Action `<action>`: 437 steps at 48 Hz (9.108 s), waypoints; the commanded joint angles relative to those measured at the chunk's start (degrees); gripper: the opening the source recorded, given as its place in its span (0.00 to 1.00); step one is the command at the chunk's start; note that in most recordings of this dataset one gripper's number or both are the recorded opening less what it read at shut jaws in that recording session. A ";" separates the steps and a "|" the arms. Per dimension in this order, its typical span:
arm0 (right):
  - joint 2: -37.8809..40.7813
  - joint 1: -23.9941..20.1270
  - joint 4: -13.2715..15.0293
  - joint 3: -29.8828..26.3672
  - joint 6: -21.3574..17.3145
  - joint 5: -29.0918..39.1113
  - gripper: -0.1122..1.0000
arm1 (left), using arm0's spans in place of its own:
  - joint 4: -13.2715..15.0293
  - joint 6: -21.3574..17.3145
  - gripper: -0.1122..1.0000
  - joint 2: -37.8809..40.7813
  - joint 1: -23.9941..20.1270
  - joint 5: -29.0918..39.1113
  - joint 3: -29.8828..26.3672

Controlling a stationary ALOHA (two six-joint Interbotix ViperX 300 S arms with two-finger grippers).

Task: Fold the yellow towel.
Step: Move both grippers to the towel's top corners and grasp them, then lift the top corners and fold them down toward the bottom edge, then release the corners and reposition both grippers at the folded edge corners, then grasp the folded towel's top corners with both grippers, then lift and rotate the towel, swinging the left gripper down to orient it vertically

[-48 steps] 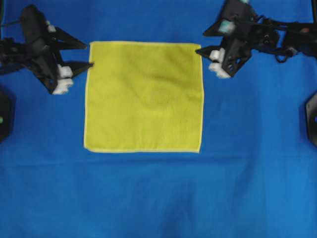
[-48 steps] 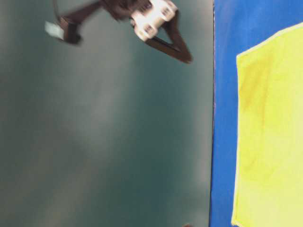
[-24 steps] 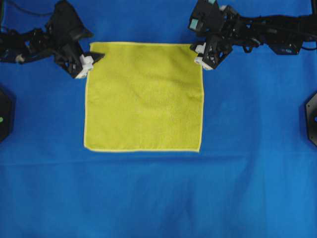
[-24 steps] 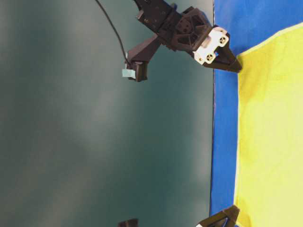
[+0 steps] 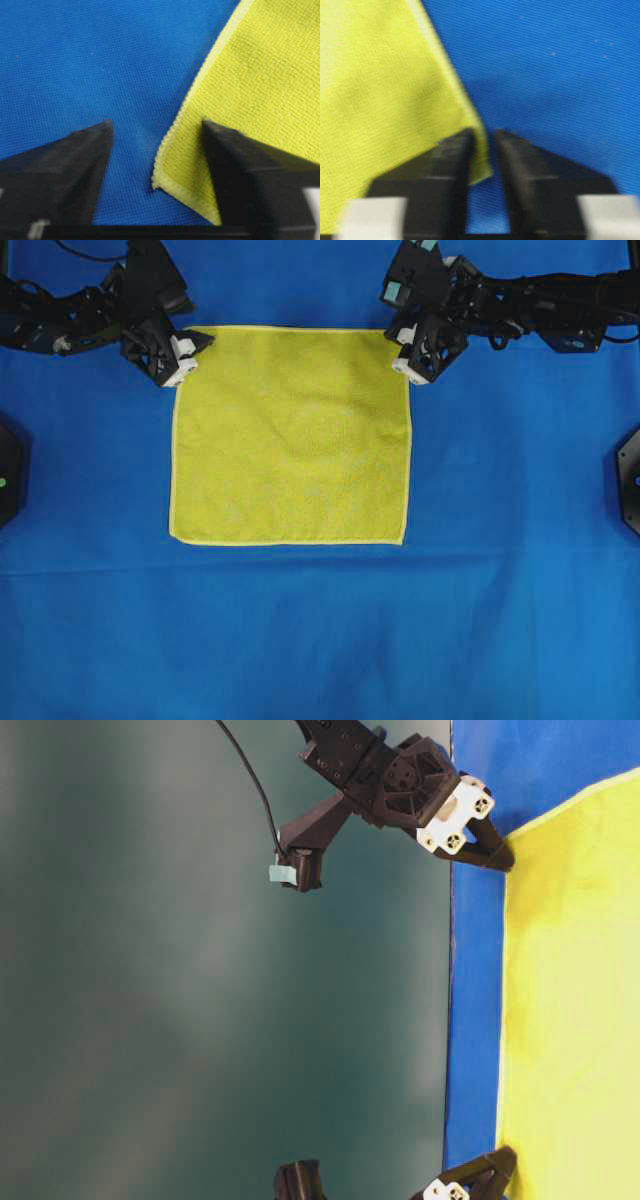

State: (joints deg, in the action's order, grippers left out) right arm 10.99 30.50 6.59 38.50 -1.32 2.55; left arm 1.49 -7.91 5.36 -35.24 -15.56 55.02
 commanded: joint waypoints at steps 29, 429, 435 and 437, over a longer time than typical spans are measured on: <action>-7.73 0.44 0.18 0.44 -0.26 0.79 0.12 | 0.00 -0.53 0.11 -9.76 0.26 7.29 -0.18; -4.83 -5.89 17.05 -10.55 -22.76 7.47 0.12 | 0.18 7.38 0.11 4.92 47.90 -3.25 -18.63; -4.66 -5.98 17.05 -10.02 -21.62 7.21 0.12 | 0.18 7.38 0.12 5.01 47.72 -3.25 -18.90; -4.75 -5.98 17.14 -9.67 -20.74 7.21 0.12 | 0.18 7.38 0.12 5.10 47.72 -3.25 -18.98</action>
State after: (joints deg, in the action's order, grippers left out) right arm 7.03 24.17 23.38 29.00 -22.94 10.20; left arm 1.76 -0.44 11.60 11.60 -18.28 37.09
